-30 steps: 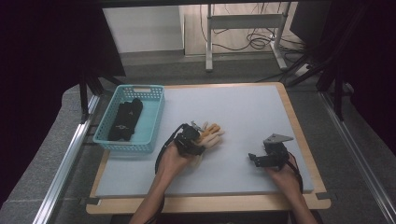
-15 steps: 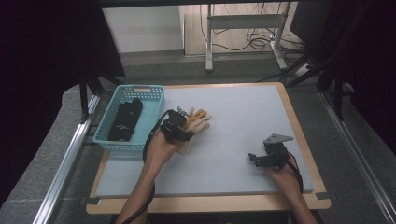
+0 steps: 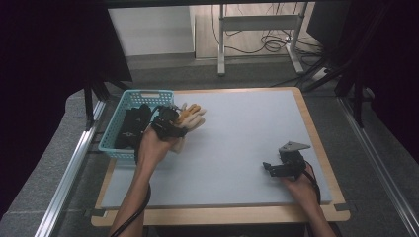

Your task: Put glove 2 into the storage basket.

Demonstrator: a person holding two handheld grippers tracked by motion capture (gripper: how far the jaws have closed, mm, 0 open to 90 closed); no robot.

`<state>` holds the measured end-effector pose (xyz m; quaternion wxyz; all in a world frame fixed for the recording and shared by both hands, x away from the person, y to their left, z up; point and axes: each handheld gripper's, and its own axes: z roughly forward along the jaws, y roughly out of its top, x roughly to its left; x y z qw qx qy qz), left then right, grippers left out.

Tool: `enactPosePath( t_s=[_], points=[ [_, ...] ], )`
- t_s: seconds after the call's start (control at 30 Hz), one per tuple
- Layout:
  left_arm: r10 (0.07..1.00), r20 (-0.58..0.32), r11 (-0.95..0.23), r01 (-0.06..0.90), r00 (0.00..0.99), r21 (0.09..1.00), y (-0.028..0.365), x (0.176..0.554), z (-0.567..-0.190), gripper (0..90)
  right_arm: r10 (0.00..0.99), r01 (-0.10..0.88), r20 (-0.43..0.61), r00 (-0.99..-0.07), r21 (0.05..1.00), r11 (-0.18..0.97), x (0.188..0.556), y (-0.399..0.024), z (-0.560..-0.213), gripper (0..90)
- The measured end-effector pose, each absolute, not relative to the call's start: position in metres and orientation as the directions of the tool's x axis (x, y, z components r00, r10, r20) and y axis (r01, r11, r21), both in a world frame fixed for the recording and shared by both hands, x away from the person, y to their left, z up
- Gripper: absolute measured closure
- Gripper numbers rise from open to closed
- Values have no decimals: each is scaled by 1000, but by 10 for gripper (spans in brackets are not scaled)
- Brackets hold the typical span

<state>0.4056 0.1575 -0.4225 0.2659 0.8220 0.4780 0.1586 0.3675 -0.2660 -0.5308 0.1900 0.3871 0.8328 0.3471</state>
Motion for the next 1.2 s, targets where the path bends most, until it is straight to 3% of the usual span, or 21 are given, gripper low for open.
enactPosePath(
  t_s=[1.2],
  points=[
    [965,-9,-206,784,261,586,262,420,-417,500,777,513,-47,-628,725,459,367,-266,-531,154]
  ],
)
